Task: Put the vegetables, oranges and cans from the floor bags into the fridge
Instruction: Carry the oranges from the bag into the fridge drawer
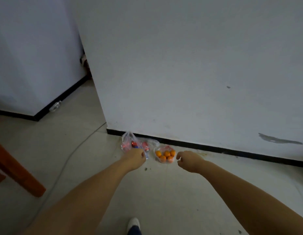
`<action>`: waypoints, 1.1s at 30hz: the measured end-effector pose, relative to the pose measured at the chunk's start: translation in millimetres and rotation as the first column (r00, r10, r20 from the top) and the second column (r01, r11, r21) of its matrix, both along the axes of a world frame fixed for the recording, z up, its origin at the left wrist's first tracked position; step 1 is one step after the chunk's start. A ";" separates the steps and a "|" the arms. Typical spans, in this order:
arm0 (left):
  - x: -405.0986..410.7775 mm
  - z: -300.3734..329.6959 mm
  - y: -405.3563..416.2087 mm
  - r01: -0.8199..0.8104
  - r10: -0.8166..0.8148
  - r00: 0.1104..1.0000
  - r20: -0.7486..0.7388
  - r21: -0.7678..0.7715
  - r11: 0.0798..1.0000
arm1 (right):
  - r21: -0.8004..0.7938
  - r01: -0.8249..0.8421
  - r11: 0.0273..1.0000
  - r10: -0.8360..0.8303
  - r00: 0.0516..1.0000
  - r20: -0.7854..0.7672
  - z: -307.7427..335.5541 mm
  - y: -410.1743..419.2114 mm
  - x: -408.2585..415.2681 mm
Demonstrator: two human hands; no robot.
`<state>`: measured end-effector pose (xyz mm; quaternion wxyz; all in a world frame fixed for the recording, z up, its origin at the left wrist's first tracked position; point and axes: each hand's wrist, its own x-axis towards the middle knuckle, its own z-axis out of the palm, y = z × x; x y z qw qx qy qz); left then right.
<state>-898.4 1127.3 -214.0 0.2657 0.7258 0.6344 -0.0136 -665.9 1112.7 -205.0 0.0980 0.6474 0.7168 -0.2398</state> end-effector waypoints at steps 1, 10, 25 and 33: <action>-1.9 2.8 22.9 0.027 -0.027 1.000 -0.002 0.001 1.000 | -0.004 0.027 1.000 -0.027 1.000 -0.007 1.8 18.0 -2.1; 13.9 11.9 213.4 0.143 -0.143 0.990 -0.018 -0.007 0.990 | -0.028 0.239 0.971 -0.240 0.968 -0.070 -2.0 149.7 -2.1; 84.4 -95.6 393.9 0.200 -0.193 0.980 0.056 -0.186 0.962 | -0.204 0.310 0.929 -0.332 0.939 -0.085 -98.4 346.3 68.4; 87.6 -351.6 454.1 0.312 -0.307 0.949 0.071 -0.333 0.890 | -0.292 0.330 0.898 -0.379 0.916 -0.129 -346.0 420.2 52.7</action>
